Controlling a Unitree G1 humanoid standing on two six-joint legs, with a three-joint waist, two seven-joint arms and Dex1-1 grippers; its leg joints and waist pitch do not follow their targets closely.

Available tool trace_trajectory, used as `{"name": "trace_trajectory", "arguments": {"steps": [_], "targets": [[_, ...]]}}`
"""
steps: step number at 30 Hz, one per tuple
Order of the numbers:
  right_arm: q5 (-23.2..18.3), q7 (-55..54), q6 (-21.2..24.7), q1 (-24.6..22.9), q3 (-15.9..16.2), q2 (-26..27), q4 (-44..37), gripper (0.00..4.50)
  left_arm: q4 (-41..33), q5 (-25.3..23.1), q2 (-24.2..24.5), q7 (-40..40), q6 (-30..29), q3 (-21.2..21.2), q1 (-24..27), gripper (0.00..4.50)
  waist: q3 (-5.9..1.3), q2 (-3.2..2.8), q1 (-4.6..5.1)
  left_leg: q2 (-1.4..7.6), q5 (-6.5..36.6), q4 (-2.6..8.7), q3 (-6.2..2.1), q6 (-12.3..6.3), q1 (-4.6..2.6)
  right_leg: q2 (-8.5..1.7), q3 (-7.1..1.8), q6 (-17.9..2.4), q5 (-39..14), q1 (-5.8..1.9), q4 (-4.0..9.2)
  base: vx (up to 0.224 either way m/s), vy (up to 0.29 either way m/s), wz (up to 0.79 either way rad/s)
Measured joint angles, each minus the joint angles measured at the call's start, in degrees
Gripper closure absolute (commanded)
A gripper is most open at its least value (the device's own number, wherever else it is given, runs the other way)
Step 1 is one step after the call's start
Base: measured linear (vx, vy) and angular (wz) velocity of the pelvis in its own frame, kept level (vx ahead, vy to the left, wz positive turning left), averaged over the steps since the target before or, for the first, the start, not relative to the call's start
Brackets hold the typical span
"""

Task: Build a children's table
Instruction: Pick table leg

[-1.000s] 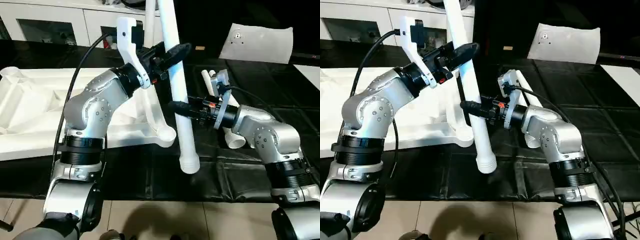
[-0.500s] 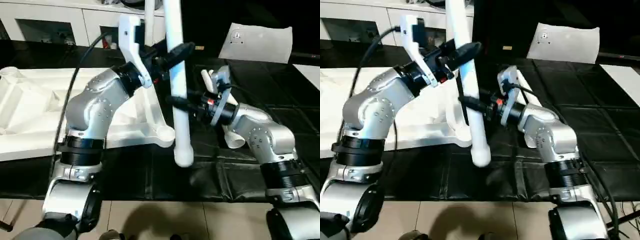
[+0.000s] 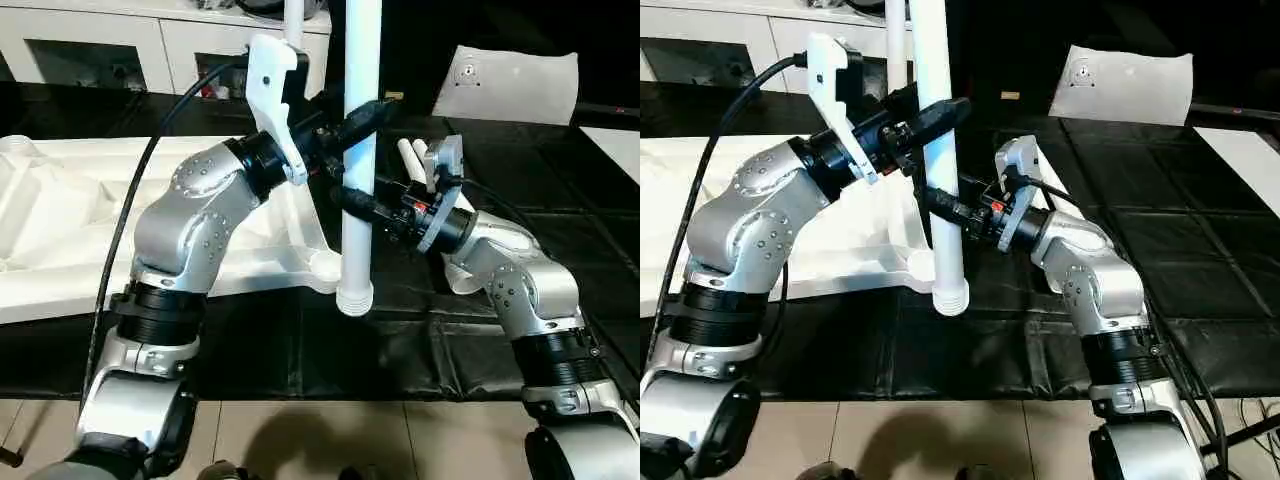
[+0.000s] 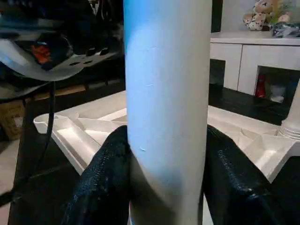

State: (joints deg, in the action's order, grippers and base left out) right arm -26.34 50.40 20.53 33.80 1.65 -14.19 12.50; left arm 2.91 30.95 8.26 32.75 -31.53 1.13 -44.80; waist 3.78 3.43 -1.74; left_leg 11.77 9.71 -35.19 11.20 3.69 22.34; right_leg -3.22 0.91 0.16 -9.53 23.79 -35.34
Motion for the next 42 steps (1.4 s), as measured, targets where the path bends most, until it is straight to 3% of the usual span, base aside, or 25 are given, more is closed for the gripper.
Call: {"name": "trace_trajectory", "arguments": {"steps": [4, 10, 11, 25, 31, 35, 42], "targets": [[0.0, 0.0, -0.6, 0.0, -0.1, 0.0, 0.1, 2.84, 0.0, 4.7, -1.7, -3.0, -4.8, 3.6, 0.0, 2.9, 0.0, 0.0, -0.05, 0.0, 0.0, 0.0, 0.0, 0.0, 0.02, 0.0, 0.0, 0.0, 0.0, 0.01, 0.02, 0.0, 0.0, 0.0], [0.0, -0.2, -1.0, 0.0, -0.1, 0.0, 0.1, 2.84, 0.1, 5.5, -1.9, -3.7, -5.8, 4.3, -0.4, 2.92, 0.0, 0.0, -0.04, 0.0, 0.0, 0.0, 0.0, -0.02, 0.12, 0.0, 0.01, -0.1, 0.1, 0.04, 0.12, 0.0, 0.0, 0.0], [-0.1, -0.3, -0.9, 0.1, -0.1, 0.0, 0.1, 2.49, 0.2, 5.5, -1.8, -3.8, -6.1, 4.5, -0.6, 2.92, 0.0, 0.0, -0.08, 0.0, 0.0, 0.0, 0.0, -0.02, 0.14, 0.0, 0.01, -0.1, 0.1, 0.05, 0.13, 0.0, 0.0, 0.0], [-3.2, 2.6, 7.1, 0.2, -1.1, -3.8, -1.1, 1.18, 8.1, 7.5, 1.5, -4.3, -8.6, 8.2, -7.7, 2.94, 0.03, 0.05, -0.22, 0.0, 0.0, 0.0, 0.0, -0.02, 0.17, 0.0, 0.01, -0.1, 0.1, 0.06, 0.13, 0.0, 0.0, 0.0], [-3.7, 4.1, 11.2, 0.2, -1.1, -6.8, -1.1, 1.13, 11.1, 7.4, 3.4, -2.6, -8.8, 8.7, -9.4, 2.94, 0.04, 0.06, -0.35, 0.0, 0.0, 0.0, 0.0, -0.02, 0.19, 0.0, 0.01, -0.1, 0.1, 0.08, 0.14, 0.0, 0.0, 0.0], [-2.3, 7.2, 13.1, 0.1, 1.4, -10.7, -1.2, 1.13, 11.7, 7.6, 4.6, -0.2, -9.6, 8.6, -10.6, 2.94, 0.05, 0.08, -0.42, 0.0, 0.0, 0.0, 0.0, -0.03, 0.19, 0.0, 0.02, -0.1, 0.1, 0.07, 0.16, 0.0, 0.0, 0.0], [-2.0, 11.9, 13.3, -0.3, 4.5, -11.5, -1.2, 1.13, 11.3, 9.0, 5.3, 4.9, -12.0, 6.8, -11.6, 2.94, 0.05, 0.08, -0.44, 0.0, 0.0, 0.0, 0.0, -0.02, 0.18, 0.0, 0.02, -0.1, 0.1, 0.07, 0.14, 0.0, 0.0, 0.0]]}}
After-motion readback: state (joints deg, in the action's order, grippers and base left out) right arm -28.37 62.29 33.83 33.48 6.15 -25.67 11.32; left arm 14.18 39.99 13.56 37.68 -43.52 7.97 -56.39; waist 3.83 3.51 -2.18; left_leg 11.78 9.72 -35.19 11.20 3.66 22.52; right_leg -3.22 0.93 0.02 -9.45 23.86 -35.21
